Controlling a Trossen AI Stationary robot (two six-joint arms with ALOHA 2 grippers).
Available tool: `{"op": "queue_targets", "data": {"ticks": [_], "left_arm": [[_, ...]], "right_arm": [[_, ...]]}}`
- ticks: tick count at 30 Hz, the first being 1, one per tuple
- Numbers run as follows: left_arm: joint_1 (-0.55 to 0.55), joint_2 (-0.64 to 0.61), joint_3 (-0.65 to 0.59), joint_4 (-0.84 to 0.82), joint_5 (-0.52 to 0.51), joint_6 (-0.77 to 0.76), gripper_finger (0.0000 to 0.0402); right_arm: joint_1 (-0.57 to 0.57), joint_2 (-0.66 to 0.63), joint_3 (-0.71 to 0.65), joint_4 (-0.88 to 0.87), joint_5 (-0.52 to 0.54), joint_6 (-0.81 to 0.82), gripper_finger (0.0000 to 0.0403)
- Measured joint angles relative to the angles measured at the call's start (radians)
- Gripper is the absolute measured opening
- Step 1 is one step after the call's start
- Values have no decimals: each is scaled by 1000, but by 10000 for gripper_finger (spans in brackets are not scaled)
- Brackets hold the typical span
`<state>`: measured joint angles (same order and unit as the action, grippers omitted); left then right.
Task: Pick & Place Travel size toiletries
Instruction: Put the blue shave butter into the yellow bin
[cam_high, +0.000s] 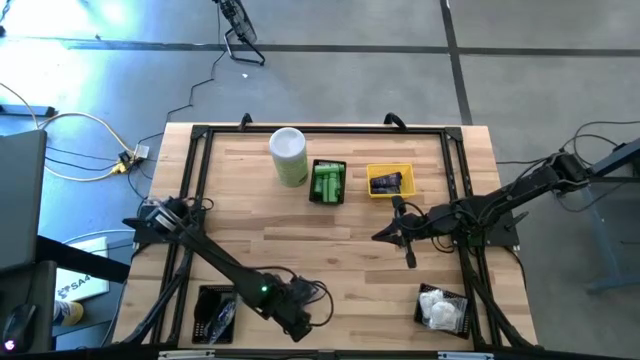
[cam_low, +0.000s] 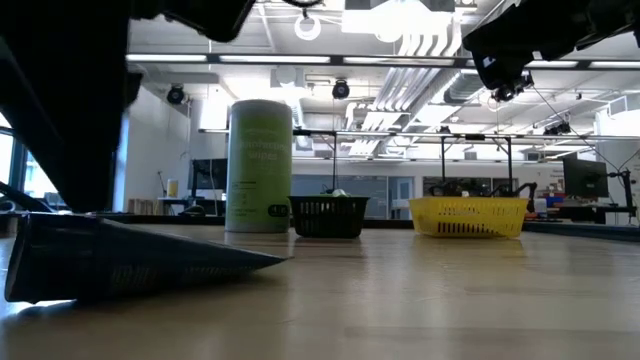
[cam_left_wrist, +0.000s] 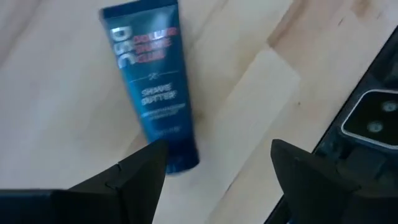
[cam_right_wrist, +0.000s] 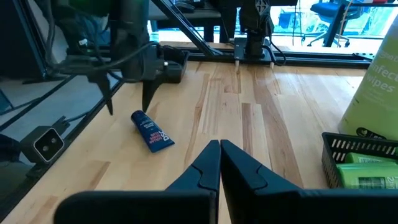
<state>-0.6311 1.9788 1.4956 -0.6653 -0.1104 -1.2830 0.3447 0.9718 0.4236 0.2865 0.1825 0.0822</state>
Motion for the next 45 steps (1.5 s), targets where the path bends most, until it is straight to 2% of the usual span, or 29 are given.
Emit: {"op": "queue_targets", "data": {"ticks": [10, 18, 25, 35, 45], "left_arm": [[10, 53, 0, -16, 49, -5, 280], [10, 68, 0, -2, 48, -5, 280], [18, 68, 0, 99, 80, -34, 280], [74, 68, 0, 108, 96, -212, 280], [81, 68, 0, 95, 102, -268, 280]], "right_arm": [[0, 0, 0, -1, 0, 0, 5], [0, 0, 0, -2, 0, 0, 5], [0, 0, 0, -2, 0, 0, 5], [0, 0, 0, -2, 0, 0, 5], [0, 0, 0, -3, -3, 0, 5]]}}
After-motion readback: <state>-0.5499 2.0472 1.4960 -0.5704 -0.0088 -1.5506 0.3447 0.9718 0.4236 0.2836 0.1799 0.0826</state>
